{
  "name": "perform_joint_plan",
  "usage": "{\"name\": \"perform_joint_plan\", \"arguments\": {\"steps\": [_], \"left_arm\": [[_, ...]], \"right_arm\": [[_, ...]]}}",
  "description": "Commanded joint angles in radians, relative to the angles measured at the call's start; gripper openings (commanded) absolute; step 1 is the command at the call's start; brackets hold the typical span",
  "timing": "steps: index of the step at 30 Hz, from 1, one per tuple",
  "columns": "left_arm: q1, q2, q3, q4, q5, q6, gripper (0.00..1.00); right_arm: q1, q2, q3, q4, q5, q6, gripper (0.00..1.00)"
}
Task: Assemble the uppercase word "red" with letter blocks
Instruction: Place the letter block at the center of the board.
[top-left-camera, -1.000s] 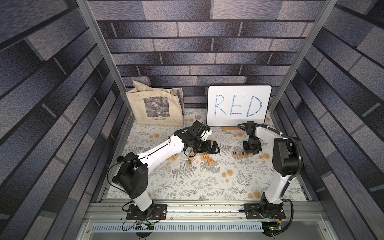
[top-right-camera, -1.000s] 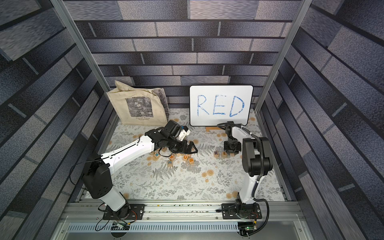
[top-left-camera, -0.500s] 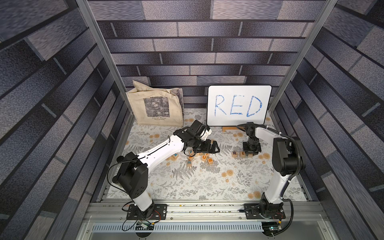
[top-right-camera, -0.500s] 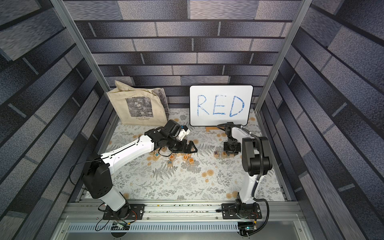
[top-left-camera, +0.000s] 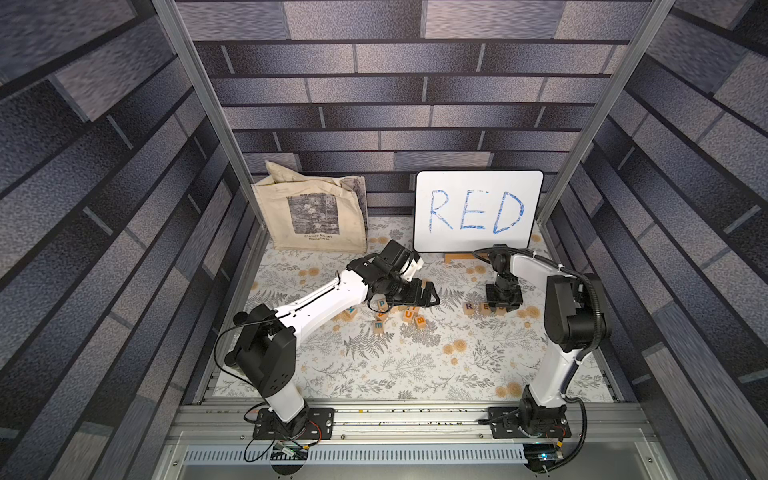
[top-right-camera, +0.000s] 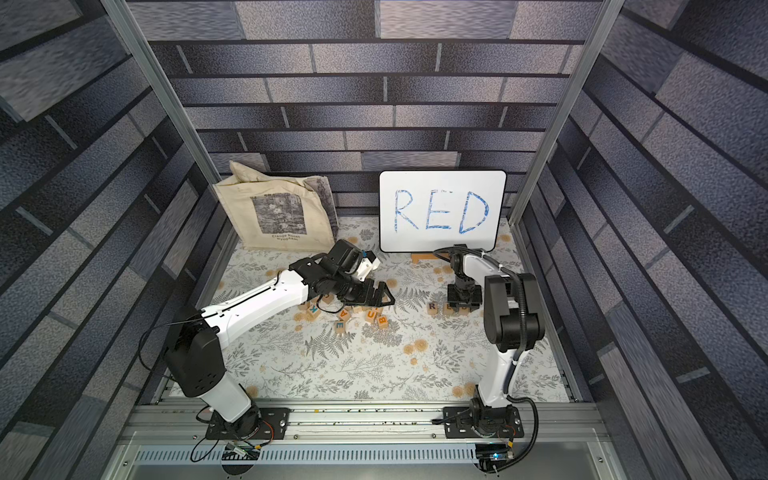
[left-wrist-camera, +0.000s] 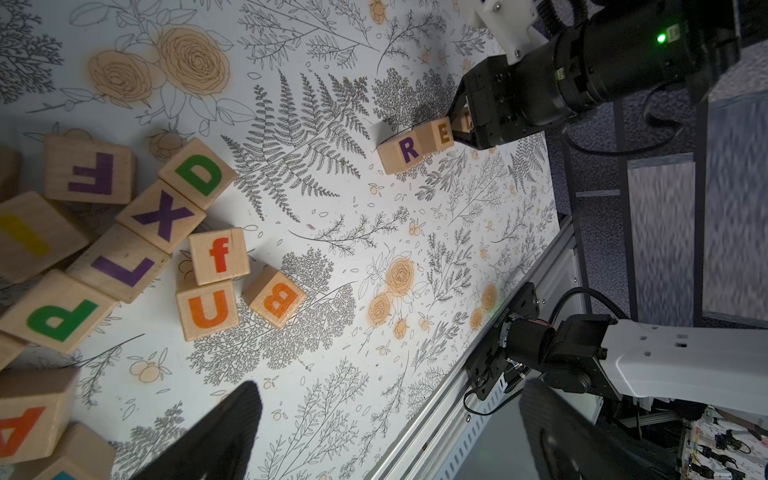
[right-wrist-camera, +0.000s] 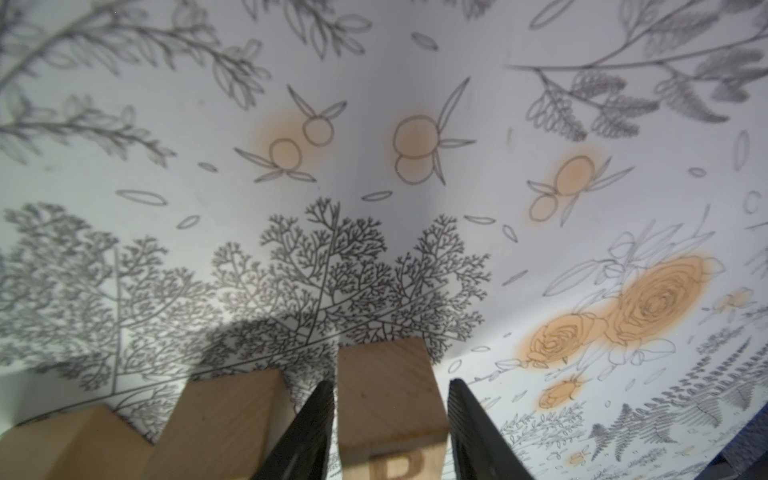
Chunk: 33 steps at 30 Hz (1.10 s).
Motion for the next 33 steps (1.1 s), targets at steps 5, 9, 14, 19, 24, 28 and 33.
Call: {"name": "perform_joint_plan", "arguments": {"steps": [5, 9, 14, 19, 24, 28, 33], "left_arm": [[0.008, -0.018, -0.024, 0.004, 0.023, 0.011, 1.0], [0.007, -0.017, -0.026, 0.009, 0.024, 0.009, 1.0], [0.005, -0.014, -0.026, 0.014, 0.024, 0.006, 1.0], [0.005, -0.008, -0.021, 0.015, 0.027, 0.006, 1.0], [0.005, -0.002, -0.01, 0.003, 0.029, 0.015, 1.0], [0.006, 0.001, -0.006, -0.001, 0.03, 0.017, 1.0], [0.009, 0.004, 0.0, -0.009, 0.033, 0.021, 1.0]], "right_arm": [[-0.009, -0.034, -0.021, -0.015, 0.03, -0.002, 0.4], [-0.01, -0.046, -0.032, -0.011, 0.023, -0.005, 0.27], [-0.009, -0.057, -0.036, -0.004, 0.007, -0.014, 0.18], [-0.008, -0.059, -0.039, 0.009, -0.032, -0.028, 0.19], [-0.007, -0.043, -0.031, 0.013, -0.042, -0.036, 0.2], [-0.008, -0.035, -0.028, 0.019, -0.041, -0.041, 0.2], [-0.007, -0.024, -0.03, 0.013, -0.039, -0.041, 0.29]]}}
